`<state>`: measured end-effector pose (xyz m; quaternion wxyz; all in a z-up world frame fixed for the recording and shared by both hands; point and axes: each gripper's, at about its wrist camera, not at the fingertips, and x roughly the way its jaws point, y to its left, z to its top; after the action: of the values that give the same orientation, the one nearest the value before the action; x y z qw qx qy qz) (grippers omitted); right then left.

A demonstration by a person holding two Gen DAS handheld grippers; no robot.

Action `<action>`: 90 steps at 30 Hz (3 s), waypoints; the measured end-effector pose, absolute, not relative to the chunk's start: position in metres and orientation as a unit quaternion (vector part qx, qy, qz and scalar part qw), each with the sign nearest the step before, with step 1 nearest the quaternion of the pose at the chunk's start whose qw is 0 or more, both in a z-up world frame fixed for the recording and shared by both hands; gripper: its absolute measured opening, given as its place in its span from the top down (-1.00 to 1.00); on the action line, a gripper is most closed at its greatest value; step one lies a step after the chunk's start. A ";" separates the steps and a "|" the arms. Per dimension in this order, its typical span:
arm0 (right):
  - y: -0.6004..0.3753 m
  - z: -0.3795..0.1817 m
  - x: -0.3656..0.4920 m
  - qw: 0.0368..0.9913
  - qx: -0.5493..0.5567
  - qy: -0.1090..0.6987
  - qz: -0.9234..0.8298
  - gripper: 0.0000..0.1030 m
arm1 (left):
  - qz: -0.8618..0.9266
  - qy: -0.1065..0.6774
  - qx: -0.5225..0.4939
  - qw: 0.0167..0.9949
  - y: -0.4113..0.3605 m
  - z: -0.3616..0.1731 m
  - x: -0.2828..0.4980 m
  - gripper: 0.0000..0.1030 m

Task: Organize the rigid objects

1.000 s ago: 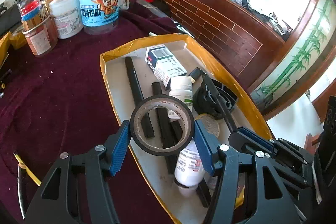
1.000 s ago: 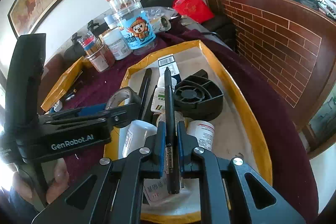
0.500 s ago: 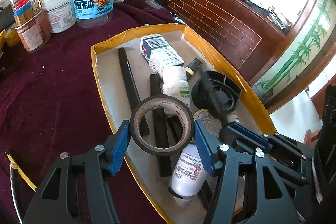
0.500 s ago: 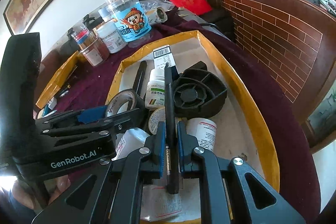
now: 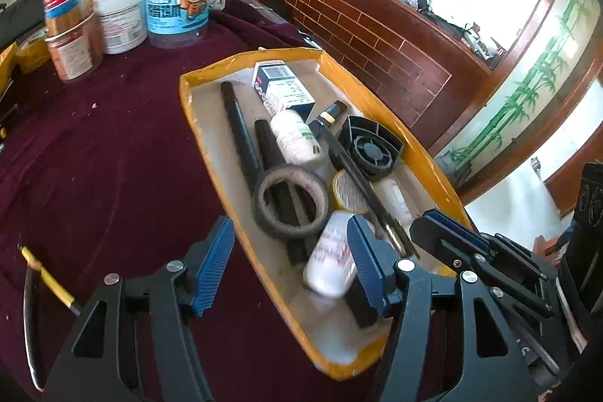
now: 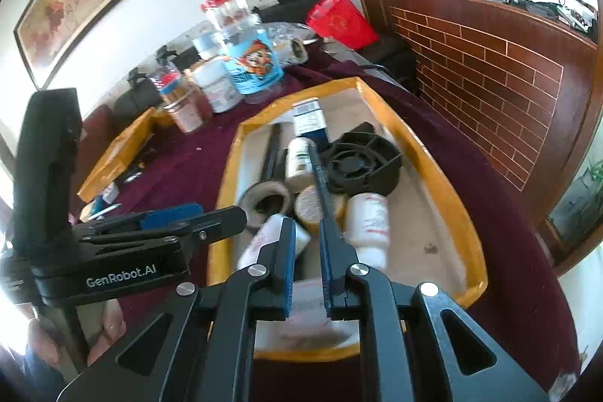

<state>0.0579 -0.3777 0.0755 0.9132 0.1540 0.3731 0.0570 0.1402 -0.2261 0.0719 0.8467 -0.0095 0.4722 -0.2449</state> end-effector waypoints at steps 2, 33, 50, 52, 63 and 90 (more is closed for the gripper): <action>-0.369 0.079 0.052 0.914 0.153 0.370 0.066 0.77 | -0.245 0.471 -0.015 0.847 -0.217 0.074 0.134 -0.18; -0.220 0.045 0.042 0.883 0.041 0.431 0.183 0.62 | -0.080 0.480 0.035 0.873 -0.015 0.030 0.096 -0.20; -0.121 0.014 0.133 0.843 -0.061 0.481 0.235 0.61 | -0.037 0.498 -0.007 0.866 0.006 0.016 0.102 0.76; -0.115 0.009 0.135 0.846 -0.077 0.476 0.228 0.61 | -0.037 0.498 -0.008 0.866 0.007 0.016 0.100 0.76; -0.110 0.006 0.116 0.865 -0.105 0.431 0.235 0.86 | -0.024 0.489 -0.007 0.872 0.005 0.016 0.099 0.76; -0.128 0.017 0.119 0.858 -0.018 0.430 0.279 0.86 | -0.019 0.445 -0.025 0.895 0.006 0.032 0.094 0.77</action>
<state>0.1191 -0.1283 0.0170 0.8581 -0.0176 0.4305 0.2794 0.0937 0.0062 0.0319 0.8951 -0.0251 0.4449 -0.0185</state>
